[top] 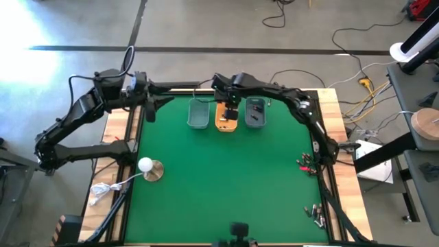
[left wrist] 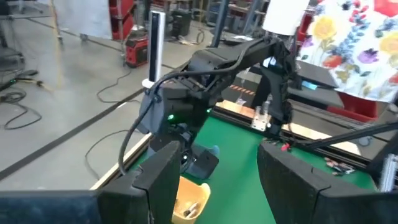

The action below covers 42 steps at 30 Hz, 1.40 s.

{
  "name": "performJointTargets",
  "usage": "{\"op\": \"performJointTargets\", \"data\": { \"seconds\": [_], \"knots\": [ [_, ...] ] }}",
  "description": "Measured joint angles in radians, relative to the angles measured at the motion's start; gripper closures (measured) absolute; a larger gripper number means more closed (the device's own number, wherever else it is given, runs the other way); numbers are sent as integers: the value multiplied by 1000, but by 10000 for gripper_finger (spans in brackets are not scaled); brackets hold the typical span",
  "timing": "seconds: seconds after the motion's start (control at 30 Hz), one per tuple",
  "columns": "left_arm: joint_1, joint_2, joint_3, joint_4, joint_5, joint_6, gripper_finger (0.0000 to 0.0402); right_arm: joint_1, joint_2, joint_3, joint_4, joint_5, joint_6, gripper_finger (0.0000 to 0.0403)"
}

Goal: Sort batteries
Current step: Put the silver battery into the yellow bin

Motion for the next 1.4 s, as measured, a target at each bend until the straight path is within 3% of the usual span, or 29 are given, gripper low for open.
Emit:
{"op": "performJointTargets", "data": {
  "seconds": [0.27,0.77,0.9,1.03,1.4],
  "knots": [
    [0,17,-2,-16,-44,-10,210,-49,130,143,-69,-157,-56,380],
    [0,31,-2,-2,-161,20,210,-78,162,120,-67,-188,-105,380],
    [0,39,-2,-1,-163,26,210,-79,170,111,-68,-205,-88,380],
    [0,43,-2,0,-163,35,210,-73,175,110,-63,-302,-59,380],
    [0,43,-1,4,-164,54,210,-61,174,39,3,-311,-54,380]
  ]
}}
